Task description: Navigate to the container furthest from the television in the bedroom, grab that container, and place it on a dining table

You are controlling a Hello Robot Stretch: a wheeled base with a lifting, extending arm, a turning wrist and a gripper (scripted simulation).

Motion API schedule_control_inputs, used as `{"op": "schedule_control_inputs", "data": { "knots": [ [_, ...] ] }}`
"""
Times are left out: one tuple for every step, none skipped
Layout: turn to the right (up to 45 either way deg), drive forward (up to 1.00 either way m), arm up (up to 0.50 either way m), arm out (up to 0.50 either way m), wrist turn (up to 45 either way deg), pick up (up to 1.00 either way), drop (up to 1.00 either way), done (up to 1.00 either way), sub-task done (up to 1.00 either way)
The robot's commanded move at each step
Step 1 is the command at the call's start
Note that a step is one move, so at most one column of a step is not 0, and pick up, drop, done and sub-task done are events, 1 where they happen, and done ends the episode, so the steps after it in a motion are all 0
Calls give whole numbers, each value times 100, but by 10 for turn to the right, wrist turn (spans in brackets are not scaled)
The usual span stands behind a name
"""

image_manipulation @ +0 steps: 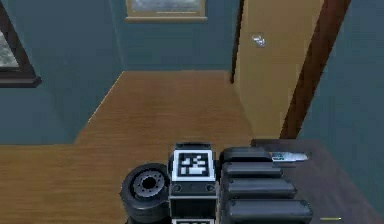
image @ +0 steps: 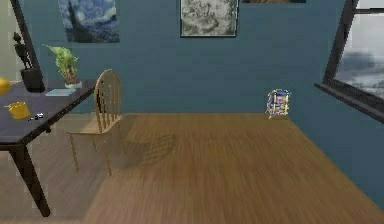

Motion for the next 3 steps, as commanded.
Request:
{"op": "schedule_control_inputs", "data": {
  "knots": [
    [0,25,0,0,0,0,0,0,0],
    [-450,0,0,0,0,0,0,0,0],
    [-390,0,0,0,0,0,0,0,0]
  ]
}}
